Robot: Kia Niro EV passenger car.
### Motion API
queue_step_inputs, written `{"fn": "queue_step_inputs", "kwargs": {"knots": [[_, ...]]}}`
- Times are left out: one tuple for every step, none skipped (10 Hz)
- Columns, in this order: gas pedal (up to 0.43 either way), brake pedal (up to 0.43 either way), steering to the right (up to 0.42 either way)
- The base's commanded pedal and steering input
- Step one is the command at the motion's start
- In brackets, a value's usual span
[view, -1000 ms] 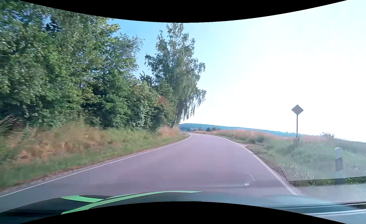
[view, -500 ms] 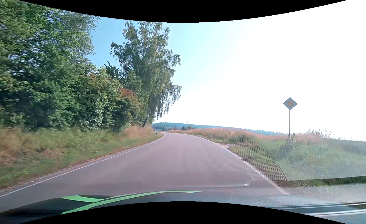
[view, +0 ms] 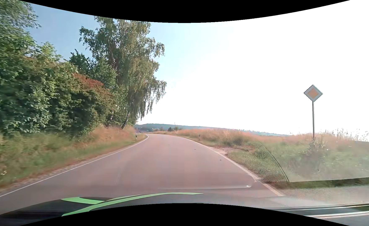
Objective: Follow the waypoints while adhering to traffic rules and regulations
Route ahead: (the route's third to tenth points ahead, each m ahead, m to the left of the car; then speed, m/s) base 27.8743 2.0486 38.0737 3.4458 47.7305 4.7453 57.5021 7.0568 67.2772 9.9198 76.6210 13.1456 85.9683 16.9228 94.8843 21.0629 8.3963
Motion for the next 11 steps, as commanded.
{"fn": "queue_step_inputs", "kwargs": {"knots": [[0.311,0.000,0.025],[0.319,0.000,0.013],[0.319,0.000,0.007],[0.319,0.000,0.003],[0.331,0.000,-0.001],[0.331,0.000,-0.004],[0.331,0.000,-0.008],[0.331,0.000,-0.009],[0.331,0.000,-0.013],[0.331,0.000,-0.019],[0.331,0.000,-0.022]]}}
